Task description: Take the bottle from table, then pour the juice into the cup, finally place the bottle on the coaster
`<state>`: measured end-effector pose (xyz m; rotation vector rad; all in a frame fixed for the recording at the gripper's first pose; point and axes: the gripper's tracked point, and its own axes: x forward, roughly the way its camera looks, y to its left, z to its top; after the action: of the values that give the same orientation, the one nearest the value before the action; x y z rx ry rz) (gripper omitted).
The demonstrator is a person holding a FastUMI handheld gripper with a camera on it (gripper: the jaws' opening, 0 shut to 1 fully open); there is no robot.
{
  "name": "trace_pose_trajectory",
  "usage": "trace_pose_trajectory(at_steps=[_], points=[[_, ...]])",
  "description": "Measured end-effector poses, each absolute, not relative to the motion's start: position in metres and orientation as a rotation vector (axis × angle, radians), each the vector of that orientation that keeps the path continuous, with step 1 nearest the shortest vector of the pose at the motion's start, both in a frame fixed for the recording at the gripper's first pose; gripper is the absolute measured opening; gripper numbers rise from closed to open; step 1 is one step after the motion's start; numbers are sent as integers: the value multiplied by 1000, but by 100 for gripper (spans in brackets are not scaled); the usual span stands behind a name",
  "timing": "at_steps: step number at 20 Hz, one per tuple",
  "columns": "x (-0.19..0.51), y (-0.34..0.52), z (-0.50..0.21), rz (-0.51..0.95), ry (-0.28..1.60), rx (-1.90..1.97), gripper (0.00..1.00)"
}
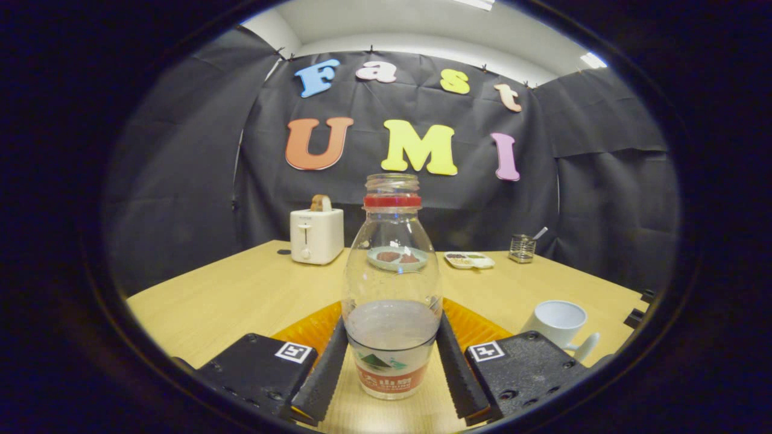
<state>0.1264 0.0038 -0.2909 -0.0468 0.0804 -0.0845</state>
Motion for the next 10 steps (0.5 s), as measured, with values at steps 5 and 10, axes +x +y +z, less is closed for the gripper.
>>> trace_pose_trajectory(at_steps=[5, 10], points=[[115, 19, -273, -64, 77, -28, 79], [103, 46, -245, -25, 72, -9, 79]])
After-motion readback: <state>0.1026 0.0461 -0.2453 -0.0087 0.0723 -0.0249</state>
